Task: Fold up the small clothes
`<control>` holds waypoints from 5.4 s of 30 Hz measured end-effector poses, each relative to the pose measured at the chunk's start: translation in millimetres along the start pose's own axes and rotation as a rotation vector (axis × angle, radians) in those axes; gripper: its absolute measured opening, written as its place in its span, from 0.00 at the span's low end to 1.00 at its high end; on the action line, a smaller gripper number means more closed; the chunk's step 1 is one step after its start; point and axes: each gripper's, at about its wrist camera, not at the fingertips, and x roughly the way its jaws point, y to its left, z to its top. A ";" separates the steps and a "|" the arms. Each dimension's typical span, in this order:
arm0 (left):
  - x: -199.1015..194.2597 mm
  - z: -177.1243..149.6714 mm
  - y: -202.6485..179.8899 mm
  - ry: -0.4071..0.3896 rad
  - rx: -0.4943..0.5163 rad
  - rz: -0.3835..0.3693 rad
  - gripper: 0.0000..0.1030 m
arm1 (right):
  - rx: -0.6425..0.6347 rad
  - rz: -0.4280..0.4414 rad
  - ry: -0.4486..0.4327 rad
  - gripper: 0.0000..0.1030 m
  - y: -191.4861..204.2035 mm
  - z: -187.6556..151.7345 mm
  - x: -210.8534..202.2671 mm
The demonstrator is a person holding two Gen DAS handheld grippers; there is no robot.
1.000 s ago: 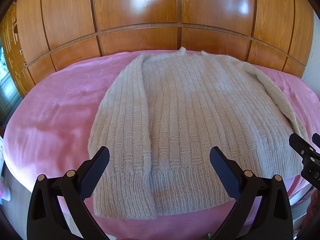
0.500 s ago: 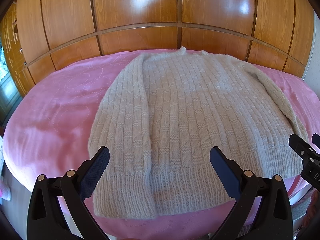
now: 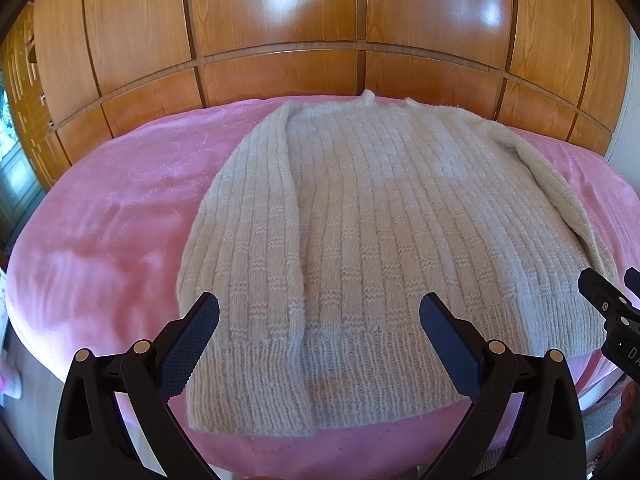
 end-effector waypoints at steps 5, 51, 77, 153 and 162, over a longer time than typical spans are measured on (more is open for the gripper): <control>1.0 0.1 0.6 0.008 0.000 0.001 0.96 | 0.002 -0.002 -0.006 0.98 -2.5 -0.3 -0.1; 40.7 -28.8 35.7 0.075 0.118 -0.064 0.62 | -0.096 -0.061 -0.089 0.98 11.9 45.1 104.7; 37.7 68.6 245.8 -0.095 -0.325 0.067 0.10 | -0.022 -0.049 -0.005 0.98 2.5 29.6 145.2; 126.3 38.7 28.1 0.023 -0.004 -0.153 0.93 | 0.115 -0.643 -0.031 0.07 -331.2 129.3 146.9; 131.3 38.9 26.9 0.022 0.001 -0.174 0.96 | 0.255 -0.538 -0.013 0.72 -316.0 104.5 169.3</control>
